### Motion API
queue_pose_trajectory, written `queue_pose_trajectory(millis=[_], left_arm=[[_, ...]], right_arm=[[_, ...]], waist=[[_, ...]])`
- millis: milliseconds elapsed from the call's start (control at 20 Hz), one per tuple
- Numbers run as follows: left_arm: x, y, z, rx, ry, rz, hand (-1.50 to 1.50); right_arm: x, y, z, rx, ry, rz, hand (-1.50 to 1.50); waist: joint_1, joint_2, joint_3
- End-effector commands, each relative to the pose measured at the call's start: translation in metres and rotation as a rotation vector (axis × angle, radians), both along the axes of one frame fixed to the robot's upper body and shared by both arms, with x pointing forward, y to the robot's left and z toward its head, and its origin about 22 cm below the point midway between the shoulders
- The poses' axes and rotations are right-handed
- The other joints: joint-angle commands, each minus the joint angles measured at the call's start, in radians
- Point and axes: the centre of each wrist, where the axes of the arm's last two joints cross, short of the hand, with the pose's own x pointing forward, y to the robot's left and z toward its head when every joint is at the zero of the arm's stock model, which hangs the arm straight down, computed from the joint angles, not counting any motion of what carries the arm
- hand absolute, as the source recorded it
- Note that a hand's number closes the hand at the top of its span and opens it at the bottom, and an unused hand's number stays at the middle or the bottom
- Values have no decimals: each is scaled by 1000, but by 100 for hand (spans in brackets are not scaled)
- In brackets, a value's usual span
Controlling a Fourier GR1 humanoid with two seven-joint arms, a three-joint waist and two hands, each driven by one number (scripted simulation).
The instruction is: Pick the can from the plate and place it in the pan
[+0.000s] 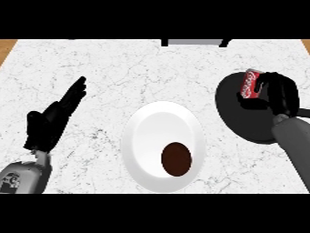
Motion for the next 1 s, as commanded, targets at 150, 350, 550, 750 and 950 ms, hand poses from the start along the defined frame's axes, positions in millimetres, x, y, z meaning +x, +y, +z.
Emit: queue_pose_trajectory(millis=[150,350,550,750,950], left_arm=[[0,2,-8,-2,-5,-11,0],[13,1,9,-12,-30,-26,0],[-5,-16,-2,-7,-14,-27,0],[8,0,7,-4,-26,-30,0],[-10,-2,-3,-4,-8,-25,0]], right_arm=[[21,-18,-9,96,245,-10,-150],[22,-25,-14,209,148,17,-150],[15,-26,-24,379,27,45,-150],[26,-50,6,559,-105,69,-150],[-1,-76,-22,710,-120,96,-150]], waist=[[17,7,2],[22,13,3],[19,9,4],[24,17,5],[21,10,4]])
